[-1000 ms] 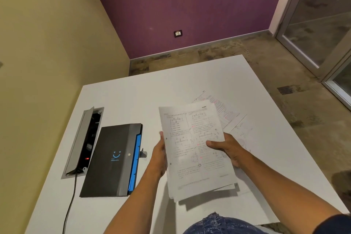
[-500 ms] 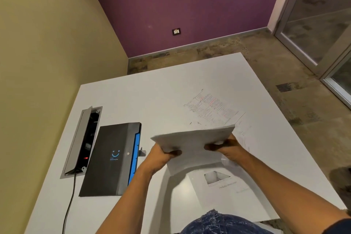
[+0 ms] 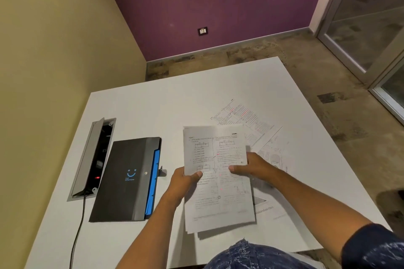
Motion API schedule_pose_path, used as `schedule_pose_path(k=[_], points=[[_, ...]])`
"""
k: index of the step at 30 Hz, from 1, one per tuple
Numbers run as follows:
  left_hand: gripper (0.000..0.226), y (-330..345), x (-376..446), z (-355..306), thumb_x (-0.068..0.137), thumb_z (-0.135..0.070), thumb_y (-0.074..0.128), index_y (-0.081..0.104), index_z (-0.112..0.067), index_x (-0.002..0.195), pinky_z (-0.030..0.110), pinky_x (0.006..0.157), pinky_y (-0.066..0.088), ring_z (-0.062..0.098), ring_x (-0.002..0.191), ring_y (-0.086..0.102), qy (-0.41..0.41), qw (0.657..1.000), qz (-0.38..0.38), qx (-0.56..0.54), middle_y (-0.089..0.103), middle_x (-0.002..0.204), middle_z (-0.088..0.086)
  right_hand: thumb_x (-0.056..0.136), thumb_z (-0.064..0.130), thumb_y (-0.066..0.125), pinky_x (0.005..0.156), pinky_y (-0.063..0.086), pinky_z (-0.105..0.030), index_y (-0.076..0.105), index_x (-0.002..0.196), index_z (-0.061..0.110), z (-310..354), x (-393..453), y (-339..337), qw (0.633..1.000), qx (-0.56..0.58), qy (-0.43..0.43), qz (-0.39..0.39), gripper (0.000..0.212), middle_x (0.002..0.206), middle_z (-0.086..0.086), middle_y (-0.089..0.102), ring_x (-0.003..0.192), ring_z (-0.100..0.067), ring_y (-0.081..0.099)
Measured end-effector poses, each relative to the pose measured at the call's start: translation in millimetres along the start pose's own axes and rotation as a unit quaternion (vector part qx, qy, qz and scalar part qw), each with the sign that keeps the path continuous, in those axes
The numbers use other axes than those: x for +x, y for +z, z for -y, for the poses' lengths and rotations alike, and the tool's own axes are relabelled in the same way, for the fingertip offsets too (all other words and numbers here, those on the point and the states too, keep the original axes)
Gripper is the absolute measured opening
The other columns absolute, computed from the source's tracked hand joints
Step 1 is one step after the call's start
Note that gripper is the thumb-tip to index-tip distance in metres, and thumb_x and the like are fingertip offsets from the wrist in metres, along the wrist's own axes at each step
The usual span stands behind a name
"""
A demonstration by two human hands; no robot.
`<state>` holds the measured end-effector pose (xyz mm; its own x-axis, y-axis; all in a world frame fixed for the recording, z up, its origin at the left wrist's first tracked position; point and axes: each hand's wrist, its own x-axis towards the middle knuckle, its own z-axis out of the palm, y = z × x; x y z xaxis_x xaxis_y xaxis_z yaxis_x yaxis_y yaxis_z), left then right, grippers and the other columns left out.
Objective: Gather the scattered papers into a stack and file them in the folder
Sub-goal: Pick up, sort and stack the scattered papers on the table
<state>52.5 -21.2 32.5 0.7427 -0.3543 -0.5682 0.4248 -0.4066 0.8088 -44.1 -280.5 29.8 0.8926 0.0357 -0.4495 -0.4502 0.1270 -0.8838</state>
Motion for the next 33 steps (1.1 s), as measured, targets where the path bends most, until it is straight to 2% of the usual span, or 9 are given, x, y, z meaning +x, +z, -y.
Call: schedule_pose_path(k=[3,5,9,13,17,21,25,29,33], points=[[0.033,-2.3,2.6,2.7,0.097,-0.008,0.068,0.061,-0.012,0.129,0.037,0.086,0.059,0.029,0.107,0.068,-0.036,0.999,-0.021,-0.032,0.072,0.118,0.009,0.095,0.028,0.073,0.075,0.055,-0.017,0.072,0.110,0.010,-12.5,18.3,-10.2,0.988,-0.093,0.017,-0.120,0.024,0.108,-0.005,0.075,0.100,-0.020,0.071],[0.033,-4.0,3.3,4.4,0.097,-0.008,0.067,0.061,-0.012,0.129,0.032,0.078,0.059,0.029,0.105,0.068,-0.052,0.997,-0.039,-0.044,0.072,0.116,0.010,0.095,0.029,0.071,0.084,0.049,-0.022,0.070,0.116,0.009,-26.4,36.9,-29.2,0.924,-0.333,0.025,-0.186,0.030,0.123,-0.007,0.064,0.112,-0.023,0.064],[0.037,-7.9,5.0,8.0,0.097,-0.010,0.068,0.060,-0.012,0.133,0.040,0.085,0.060,0.033,0.107,0.069,-0.067,0.996,-0.042,-0.047,0.072,0.117,0.012,0.094,0.033,0.068,0.119,0.034,-0.043,0.057,0.145,0.023,-37.3,51.3,-55.7,0.820,-0.560,0.102,-0.052,0.053,0.171,-0.007,0.013,0.154,-0.029,0.025],[0.035,-8.5,6.5,7.0,0.097,-0.009,0.067,0.060,-0.014,0.131,0.038,0.081,0.061,0.034,0.107,0.070,-0.075,0.995,-0.043,-0.059,0.072,0.117,0.013,0.096,0.038,0.065,0.123,0.027,-0.044,0.044,0.154,0.031,-45.1,56.5,-65.2,0.824,-0.550,0.135,-0.033,0.062,0.172,-0.012,-0.004,0.156,-0.033,0.017],[0.037,-8.7,10.2,7.0,0.097,-0.010,0.068,0.060,-0.012,0.133,0.049,0.096,0.058,0.036,0.109,0.069,-0.080,0.994,-0.049,-0.052,0.072,0.119,0.013,0.102,0.037,0.058,0.125,0.024,-0.043,0.024,0.162,0.025,-52.6,62.8,-68.5,0.790,-0.597,0.137,-0.022,0.070,0.171,-0.015,-0.006,0.157,-0.033,0.013],[0.035,-7.8,13.4,7.7,0.097,-0.009,0.067,0.061,-0.013,0.131,0.051,0.096,0.058,0.036,0.109,0.070,-0.082,0.994,-0.047,-0.057,0.073,0.118,0.013,0.104,0.040,0.052,0.125,0.024,-0.041,0.021,0.163,0.022,-57.7,64.6,-68.4,0.770,-0.624,0.128,-0.034,0.069,0.171,-0.016,-0.002,0.156,-0.035,0.016],[0.037,-8.6,13.2,8.5,0.097,-0.009,0.067,0.060,-0.013,0.133,0.052,0.096,0.058,0.036,0.108,0.070,-0.081,0.994,-0.043,-0.055,0.073,0.118,0.012,0.101,0.042,0.056,0.117,0.038,-0.038,0.033,0.158,0.012,-54.9,66.5,-67.3,0.755,-0.645,0.111,-0.048,0.068,0.171,-0.013,0.009,0.147,-0.030,0.036],[0.034,-8.8,10.3,7.0,0.098,-0.004,0.065,0.059,-0.009,0.130,0.038,0.076,0.064,0.034,0.102,0.072,-0.079,0.993,-0.044,-0.074,0.072,0.115,0.014,0.103,0.040,0.051,0.112,0.043,-0.040,0.034,0.158,0.021,-50.0,62.4,-72.8,0.749,-0.656,0.096,-0.024,0.060,0.171,-0.011,0.011,0.145,-0.030,0.041],[0.031,-6.2,4.5,4.2,0.099,-0.002,0.062,0.058,-0.012,0.128,0.024,0.056,0.060,0.030,0.097,0.071,-0.078,0.992,-0.044,-0.091,0.071,0.117,0.015,0.099,0.040,0.057,0.116,0.038,-0.039,0.035,0.157,0.012,-50.9,58.7,-81.5,0.766,-0.634,0.094,-0.053,0.068,0.172,-0.001,0.010,0.151,-0.024,0.029]])
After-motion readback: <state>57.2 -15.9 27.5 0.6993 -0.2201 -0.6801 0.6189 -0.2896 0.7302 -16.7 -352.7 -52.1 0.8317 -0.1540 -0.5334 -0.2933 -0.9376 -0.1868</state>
